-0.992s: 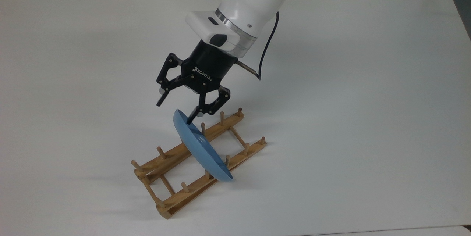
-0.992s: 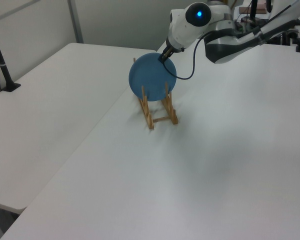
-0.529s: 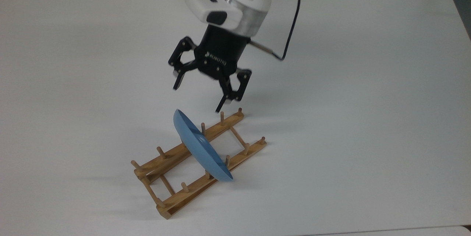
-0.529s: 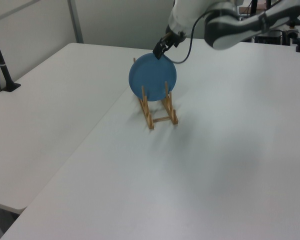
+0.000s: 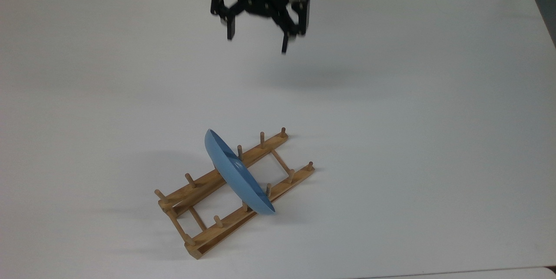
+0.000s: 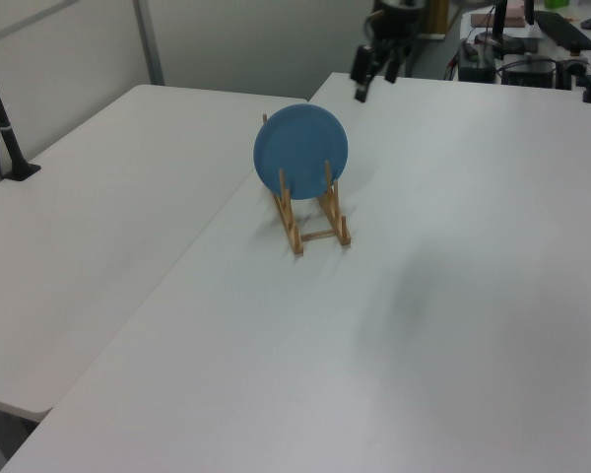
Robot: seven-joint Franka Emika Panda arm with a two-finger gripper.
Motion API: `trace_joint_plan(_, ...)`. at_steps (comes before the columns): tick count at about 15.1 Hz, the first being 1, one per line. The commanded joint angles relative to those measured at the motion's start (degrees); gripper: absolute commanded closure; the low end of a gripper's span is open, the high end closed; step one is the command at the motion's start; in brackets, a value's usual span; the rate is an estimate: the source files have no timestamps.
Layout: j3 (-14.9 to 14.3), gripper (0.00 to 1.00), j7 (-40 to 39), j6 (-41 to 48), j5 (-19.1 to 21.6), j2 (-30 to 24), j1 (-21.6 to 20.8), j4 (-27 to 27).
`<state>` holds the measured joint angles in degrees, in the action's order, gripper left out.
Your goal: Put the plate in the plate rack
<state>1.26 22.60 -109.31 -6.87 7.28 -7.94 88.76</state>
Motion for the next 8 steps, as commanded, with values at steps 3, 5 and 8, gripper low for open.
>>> trace_joint_plan(3, -0.21, 0.0, -13.02, 14.02, 5.03, -8.85, 2.23, 6.69)
trace_joint_plan(5, -0.21, 0.0, -13.72, 15.44, 4.94, -9.3, 2.58, 6.69)
trace_joint_plan(8, -0.82, 0.0, -14.51, 17.28, 4.67, -9.39, 2.67, 6.16)
